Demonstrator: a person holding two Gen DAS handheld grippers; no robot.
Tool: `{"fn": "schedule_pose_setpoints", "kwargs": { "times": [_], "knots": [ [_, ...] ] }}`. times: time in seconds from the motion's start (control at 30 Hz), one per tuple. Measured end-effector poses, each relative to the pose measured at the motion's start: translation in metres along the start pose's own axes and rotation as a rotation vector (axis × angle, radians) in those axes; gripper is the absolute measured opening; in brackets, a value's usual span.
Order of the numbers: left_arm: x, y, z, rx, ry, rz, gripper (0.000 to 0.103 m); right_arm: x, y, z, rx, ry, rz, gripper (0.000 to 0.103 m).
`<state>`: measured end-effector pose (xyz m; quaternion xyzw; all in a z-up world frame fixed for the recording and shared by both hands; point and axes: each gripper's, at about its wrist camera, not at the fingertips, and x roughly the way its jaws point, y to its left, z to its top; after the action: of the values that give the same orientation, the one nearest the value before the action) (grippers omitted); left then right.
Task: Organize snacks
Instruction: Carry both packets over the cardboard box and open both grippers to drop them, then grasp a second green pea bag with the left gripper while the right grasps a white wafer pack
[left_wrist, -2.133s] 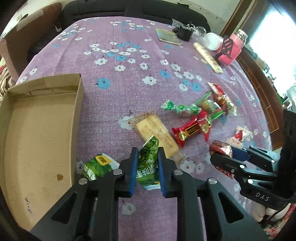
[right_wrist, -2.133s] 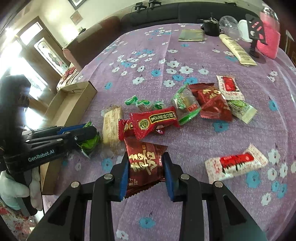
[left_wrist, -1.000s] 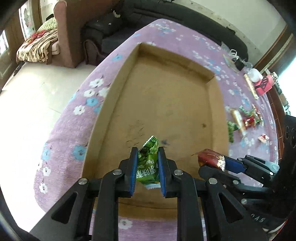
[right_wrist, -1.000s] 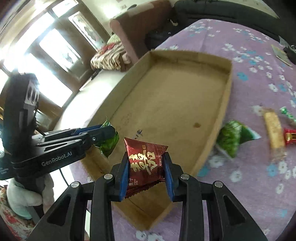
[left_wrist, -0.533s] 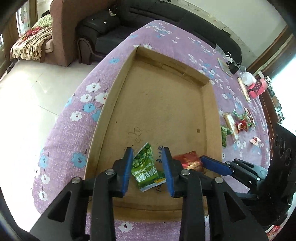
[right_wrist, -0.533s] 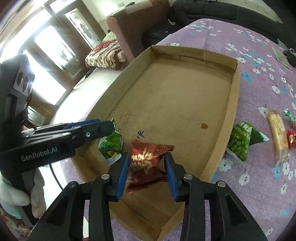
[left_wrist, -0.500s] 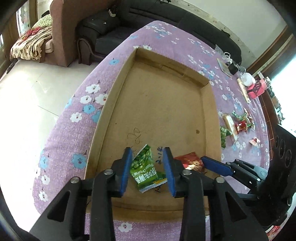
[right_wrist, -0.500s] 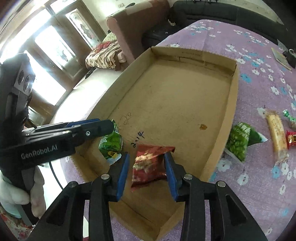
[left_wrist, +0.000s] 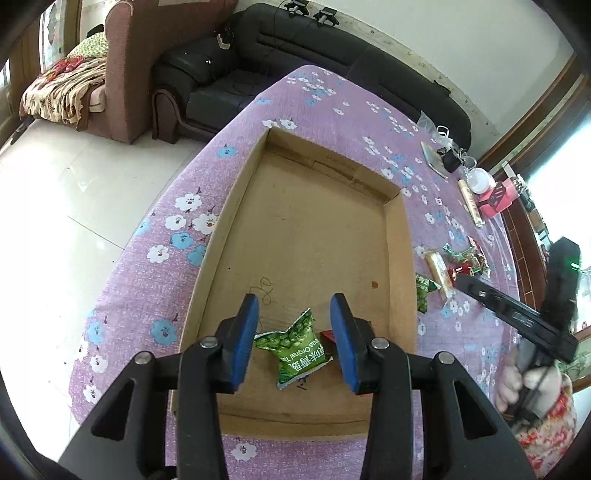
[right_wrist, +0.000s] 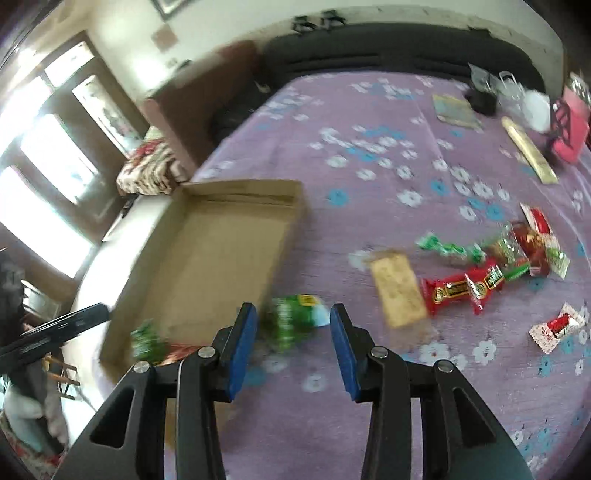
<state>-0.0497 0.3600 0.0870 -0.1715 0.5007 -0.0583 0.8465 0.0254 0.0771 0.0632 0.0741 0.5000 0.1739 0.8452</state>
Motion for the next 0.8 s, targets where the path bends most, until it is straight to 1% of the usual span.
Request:
{"fn": "schedule_pose_setpoints", "kwargs": {
  "times": [0.17,0.23,0.27,0.3,0.33,0.37,0.43,0.53,0.67,0.73,0.8],
  "knots": [
    [0.0,-0.009,-0.001,0.022,0.003,-0.012,0.042,0.033,0.009,0.006,0.0,0.027,-0.03,0.041],
    [0.0,-0.014,-0.001,0.034,0.003,-0.02,0.042,0.038,0.01,0.002,-0.01,0.038,-0.027,0.041],
    [0.001,-0.017,-0.002,0.042,0.005,-0.027,0.042,0.043,0.013,0.001,-0.029,0.057,-0.028,0.041],
    [0.001,-0.018,-0.002,0.049,0.007,-0.033,0.042,0.044,0.015,-0.001,-0.052,0.071,-0.046,0.039],
    [0.001,-0.021,-0.002,0.056,0.009,-0.039,0.042,0.044,0.016,-0.003,-0.071,0.08,-0.059,0.031],
    [0.001,-0.024,-0.002,0.067,0.009,-0.049,0.042,0.042,0.017,-0.008,-0.092,0.096,-0.071,0.028],
    [0.002,-0.03,-0.002,0.084,0.007,-0.069,0.042,0.038,0.01,-0.014,-0.09,0.107,-0.075,0.025],
    [0.003,-0.043,-0.002,0.119,0.006,-0.099,0.042,0.025,-0.006,-0.025,-0.052,0.122,-0.106,0.025],
    [0.013,-0.068,-0.004,0.178,0.025,-0.141,0.042,0.004,-0.029,-0.037,0.015,0.135,-0.094,0.025],
    [0.02,-0.084,-0.006,0.213,0.045,-0.16,0.043,-0.015,-0.039,-0.041,0.05,0.101,-0.054,0.025],
    [0.025,-0.104,-0.01,0.251,0.06,-0.176,0.042,-0.039,-0.059,-0.043,0.093,0.042,-0.037,0.026]
  ]
}}
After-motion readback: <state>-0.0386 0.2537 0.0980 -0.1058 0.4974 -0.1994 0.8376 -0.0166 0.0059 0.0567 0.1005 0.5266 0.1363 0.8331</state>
